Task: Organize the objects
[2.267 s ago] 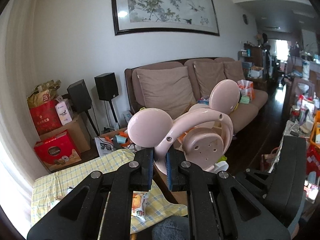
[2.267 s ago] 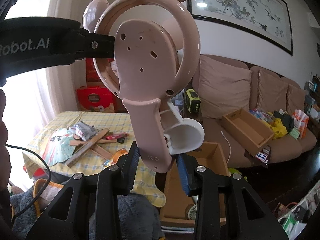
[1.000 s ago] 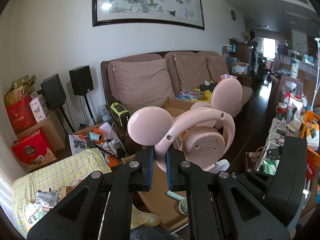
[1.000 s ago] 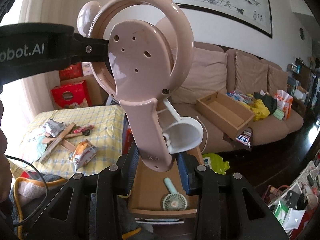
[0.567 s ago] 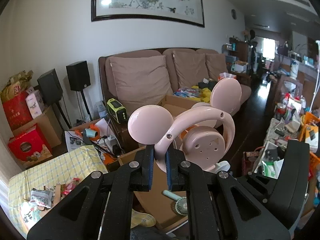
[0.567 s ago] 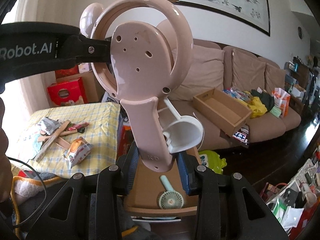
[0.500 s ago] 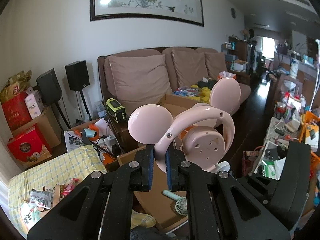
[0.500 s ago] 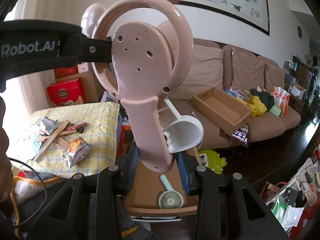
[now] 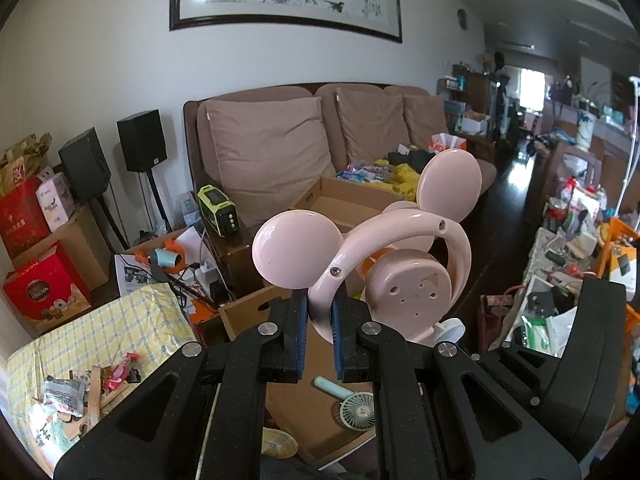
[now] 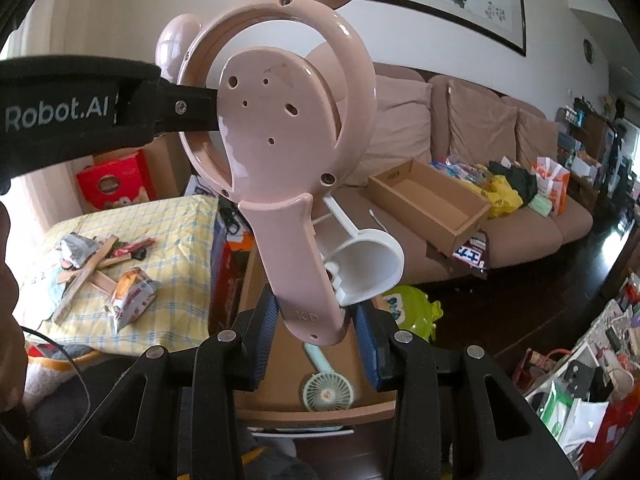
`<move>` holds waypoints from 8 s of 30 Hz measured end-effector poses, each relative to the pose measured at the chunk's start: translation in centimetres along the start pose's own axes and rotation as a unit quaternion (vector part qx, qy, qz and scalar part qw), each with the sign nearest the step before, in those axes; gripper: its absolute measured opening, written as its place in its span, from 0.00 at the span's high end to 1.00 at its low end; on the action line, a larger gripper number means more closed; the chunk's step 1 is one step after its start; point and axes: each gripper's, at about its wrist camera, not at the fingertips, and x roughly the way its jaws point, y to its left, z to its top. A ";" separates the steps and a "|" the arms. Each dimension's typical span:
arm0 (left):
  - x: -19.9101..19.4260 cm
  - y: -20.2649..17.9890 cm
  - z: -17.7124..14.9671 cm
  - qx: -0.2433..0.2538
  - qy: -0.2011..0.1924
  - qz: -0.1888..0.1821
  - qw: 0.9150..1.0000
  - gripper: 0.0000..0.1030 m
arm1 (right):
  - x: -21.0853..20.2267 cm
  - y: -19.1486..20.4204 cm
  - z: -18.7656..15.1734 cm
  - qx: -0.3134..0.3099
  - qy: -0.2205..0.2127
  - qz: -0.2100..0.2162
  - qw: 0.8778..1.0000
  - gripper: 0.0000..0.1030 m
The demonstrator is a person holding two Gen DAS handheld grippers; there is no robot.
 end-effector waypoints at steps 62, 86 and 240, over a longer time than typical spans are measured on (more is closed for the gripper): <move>9.7 2.2 -5.7 -0.042 0.110 -0.001 0.993 0.86 | 7.3 -1.9 -3.8 0.044 0.090 0.020 0.995 0.62; 12.8 2.8 -8.7 -0.053 0.155 0.017 0.986 0.85 | 10.1 -1.7 -6.1 0.060 0.134 0.034 0.989 0.61; 25.7 4.2 -19.4 -0.127 0.382 -0.033 0.915 0.82 | 20.4 -1.9 -14.5 -0.020 0.294 0.006 0.956 0.59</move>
